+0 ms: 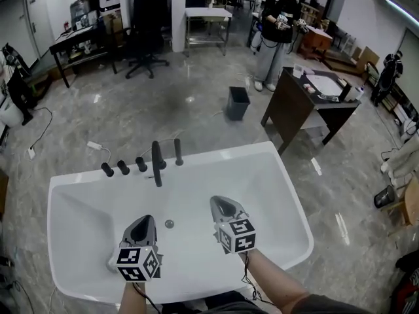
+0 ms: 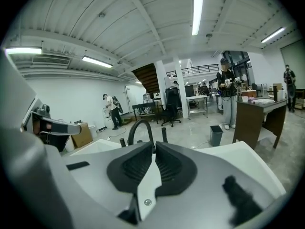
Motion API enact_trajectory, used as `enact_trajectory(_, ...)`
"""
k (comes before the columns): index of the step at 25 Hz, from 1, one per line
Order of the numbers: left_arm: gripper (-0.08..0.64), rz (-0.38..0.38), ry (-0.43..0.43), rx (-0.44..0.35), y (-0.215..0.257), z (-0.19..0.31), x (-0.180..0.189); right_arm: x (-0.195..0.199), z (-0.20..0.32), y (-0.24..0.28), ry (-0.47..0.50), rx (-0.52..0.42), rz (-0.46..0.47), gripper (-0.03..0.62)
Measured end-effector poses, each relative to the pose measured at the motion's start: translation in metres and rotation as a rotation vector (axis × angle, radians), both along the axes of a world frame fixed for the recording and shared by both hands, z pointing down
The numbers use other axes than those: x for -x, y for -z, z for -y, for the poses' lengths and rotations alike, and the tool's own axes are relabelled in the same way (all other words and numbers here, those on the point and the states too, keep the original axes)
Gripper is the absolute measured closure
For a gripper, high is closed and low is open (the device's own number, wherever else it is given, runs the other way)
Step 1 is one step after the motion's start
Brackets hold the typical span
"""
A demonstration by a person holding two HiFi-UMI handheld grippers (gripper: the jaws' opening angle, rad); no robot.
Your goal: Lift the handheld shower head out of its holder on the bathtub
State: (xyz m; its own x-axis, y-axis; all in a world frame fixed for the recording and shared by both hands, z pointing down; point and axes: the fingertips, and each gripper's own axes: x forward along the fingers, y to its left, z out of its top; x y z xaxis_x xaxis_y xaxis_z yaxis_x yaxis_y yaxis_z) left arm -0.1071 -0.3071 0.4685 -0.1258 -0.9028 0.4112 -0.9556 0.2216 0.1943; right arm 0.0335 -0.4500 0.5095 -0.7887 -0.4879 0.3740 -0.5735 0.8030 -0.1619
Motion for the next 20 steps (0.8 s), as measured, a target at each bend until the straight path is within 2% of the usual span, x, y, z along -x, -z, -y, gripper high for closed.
enact_trajectory(4,0.543,0.021,0.046,-0.009,-0.014,0.021,0.016,0.015,0.028,-0.019,-0.003,0.0,0.004,0.561)
enact_trajectory(10,0.543,0.035,0.07,-0.004,-0.033,0.048,0.034,0.046,0.063,-0.048,0.008,0.022,0.018,0.561)
enact_trajectory(20,0.543,0.036,0.134,-0.002,-0.075,0.083,0.066,0.098,0.113,-0.09,0.043,-0.019,0.006,0.558)
